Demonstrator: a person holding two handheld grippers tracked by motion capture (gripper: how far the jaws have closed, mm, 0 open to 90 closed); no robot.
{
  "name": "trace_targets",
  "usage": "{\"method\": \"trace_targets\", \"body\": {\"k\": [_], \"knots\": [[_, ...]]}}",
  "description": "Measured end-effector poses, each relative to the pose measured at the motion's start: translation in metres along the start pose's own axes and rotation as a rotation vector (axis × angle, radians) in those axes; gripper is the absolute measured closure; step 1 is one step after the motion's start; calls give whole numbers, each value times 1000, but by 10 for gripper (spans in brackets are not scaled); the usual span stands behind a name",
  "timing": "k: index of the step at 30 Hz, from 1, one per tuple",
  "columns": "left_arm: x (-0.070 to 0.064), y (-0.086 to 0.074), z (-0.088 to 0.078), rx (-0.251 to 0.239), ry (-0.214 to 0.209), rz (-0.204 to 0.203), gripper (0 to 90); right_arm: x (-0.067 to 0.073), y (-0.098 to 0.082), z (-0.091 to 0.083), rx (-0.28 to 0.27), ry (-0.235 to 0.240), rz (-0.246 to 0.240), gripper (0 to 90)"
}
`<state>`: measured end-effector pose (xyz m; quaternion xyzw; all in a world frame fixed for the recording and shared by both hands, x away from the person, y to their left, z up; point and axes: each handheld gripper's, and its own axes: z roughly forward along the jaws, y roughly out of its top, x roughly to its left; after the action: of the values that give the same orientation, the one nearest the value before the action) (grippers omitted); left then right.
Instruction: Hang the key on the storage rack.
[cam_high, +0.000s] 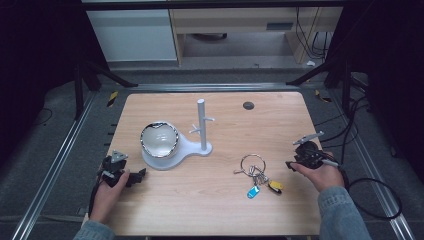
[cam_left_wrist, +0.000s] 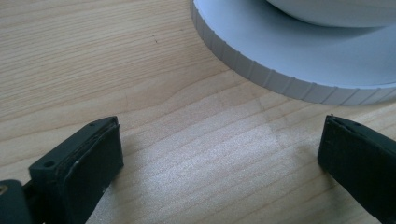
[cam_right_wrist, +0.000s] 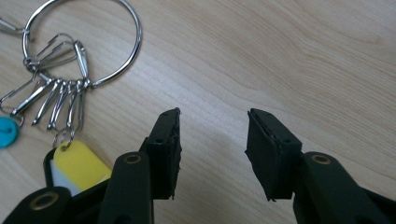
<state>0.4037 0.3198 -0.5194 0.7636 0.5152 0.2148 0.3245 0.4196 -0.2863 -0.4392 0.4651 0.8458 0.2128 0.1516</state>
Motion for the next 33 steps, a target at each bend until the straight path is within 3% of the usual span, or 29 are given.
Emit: {"method": "trace_targets", "body": {"k": [3, 6, 10, 15, 23, 33], "knots": [[0, 1, 1, 0, 8, -9, 0, 0, 5, -5, 69, -3, -19, 574], [-1, 2, 2, 0, 13, -13, 0, 2, 8, -7, 102, -8, -26, 595], [-1, 2, 1, 0, 17, -16, 0, 7, 14, -9, 107, 0, -42, 616], [-2, 2, 1, 0, 22, -20, 0, 22, 30, -8, 143, 35, -100, 683], [-2, 1, 1, 0, 25, -23, 0, 36, 47, -13, 134, 49, -134, 757], [-3, 1, 1, 0, 28, -26, 0, 49, 40, -1, 175, 71, -142, 795]]}}
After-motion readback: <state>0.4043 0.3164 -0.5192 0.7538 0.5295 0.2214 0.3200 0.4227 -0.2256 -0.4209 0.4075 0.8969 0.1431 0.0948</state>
